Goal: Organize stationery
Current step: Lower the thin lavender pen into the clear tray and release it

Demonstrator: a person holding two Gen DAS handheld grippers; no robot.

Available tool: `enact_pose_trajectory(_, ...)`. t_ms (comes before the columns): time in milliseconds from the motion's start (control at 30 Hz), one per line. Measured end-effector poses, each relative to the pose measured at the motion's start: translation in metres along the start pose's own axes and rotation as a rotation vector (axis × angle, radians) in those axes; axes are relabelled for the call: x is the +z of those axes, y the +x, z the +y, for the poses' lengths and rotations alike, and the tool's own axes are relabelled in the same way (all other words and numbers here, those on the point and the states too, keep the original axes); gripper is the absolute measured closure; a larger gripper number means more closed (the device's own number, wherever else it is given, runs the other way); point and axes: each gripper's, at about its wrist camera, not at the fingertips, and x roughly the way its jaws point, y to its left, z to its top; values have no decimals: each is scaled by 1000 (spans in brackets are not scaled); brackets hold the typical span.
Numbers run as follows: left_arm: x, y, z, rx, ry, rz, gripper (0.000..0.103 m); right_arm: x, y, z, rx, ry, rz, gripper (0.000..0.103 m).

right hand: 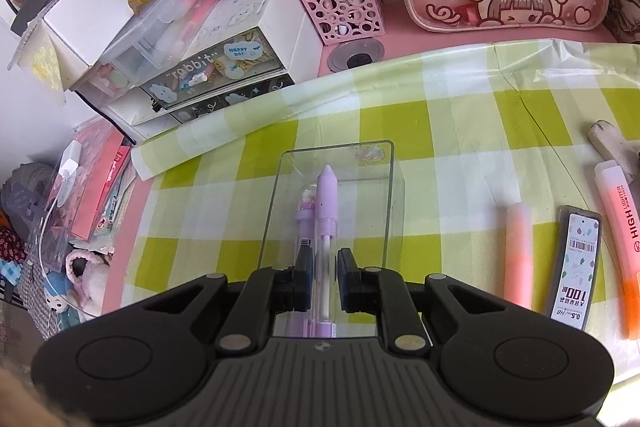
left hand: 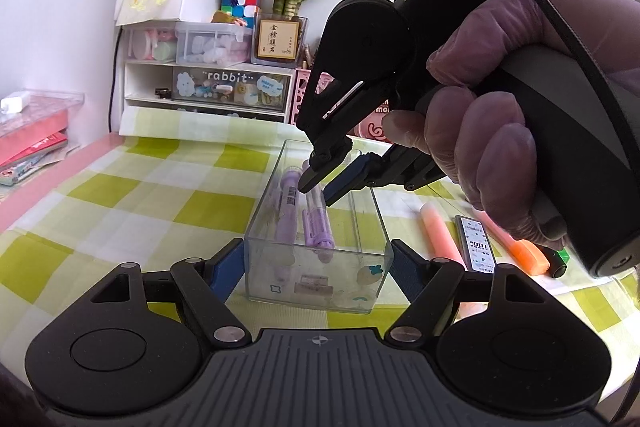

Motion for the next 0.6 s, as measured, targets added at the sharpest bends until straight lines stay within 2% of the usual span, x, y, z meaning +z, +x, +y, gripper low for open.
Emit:
enact_pose_trajectory(67,0,0,0,0,0,0,28,1,1,-2,32,5,16,89)
enact_pose_trajectory(200,0,0,0,2,2,0,28,2,-1,-3,68,-6,22,74)
enact_pose_trajectory(533,1,0,0,3,4,1,28,0,-19,-6,120,-46,-4,62)
enact_pose_trajectory(600,0,0,-1,4,4,0,28,-5,-28,-7,123,-86,-22,56)
